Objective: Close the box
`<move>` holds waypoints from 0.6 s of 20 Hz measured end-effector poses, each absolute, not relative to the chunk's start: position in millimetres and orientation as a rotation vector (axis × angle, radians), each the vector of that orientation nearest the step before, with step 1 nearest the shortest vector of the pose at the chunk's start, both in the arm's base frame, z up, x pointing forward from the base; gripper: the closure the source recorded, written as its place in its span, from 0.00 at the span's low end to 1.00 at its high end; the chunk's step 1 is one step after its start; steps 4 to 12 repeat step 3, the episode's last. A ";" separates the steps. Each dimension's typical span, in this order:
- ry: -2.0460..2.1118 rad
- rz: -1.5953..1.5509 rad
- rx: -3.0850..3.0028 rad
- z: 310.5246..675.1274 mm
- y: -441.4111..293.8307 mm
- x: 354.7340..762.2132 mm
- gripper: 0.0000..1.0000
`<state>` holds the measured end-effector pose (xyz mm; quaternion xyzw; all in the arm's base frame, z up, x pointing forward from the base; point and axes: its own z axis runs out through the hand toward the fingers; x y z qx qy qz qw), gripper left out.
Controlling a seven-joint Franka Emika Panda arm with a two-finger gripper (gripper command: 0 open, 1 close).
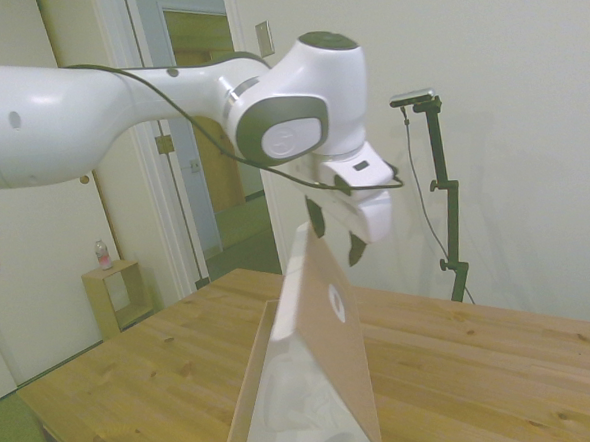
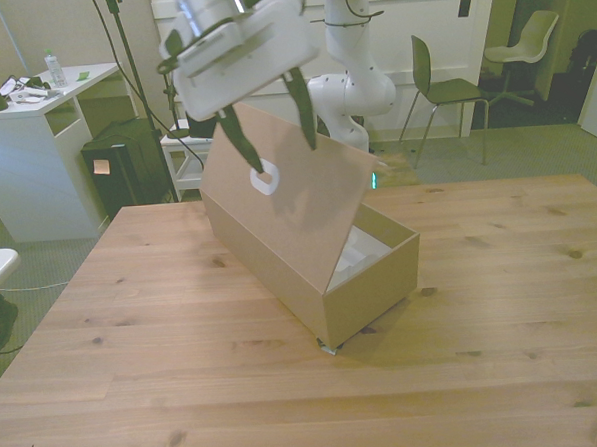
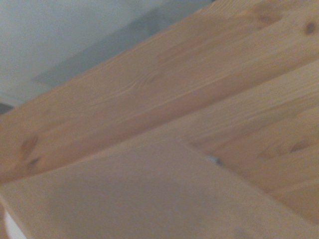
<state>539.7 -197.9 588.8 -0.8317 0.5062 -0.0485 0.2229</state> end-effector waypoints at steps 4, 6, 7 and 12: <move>1.372 -0.095 -2.371 571.7 -159.8 513.0 0.00; 1.372 -0.095 -2.371 571.7 -159.8 513.0 0.00; 1.372 -0.095 -2.371 571.7 -159.8 513.0 0.00; 1.372 -0.095 -2.371 571.7 -159.8 513.0 0.00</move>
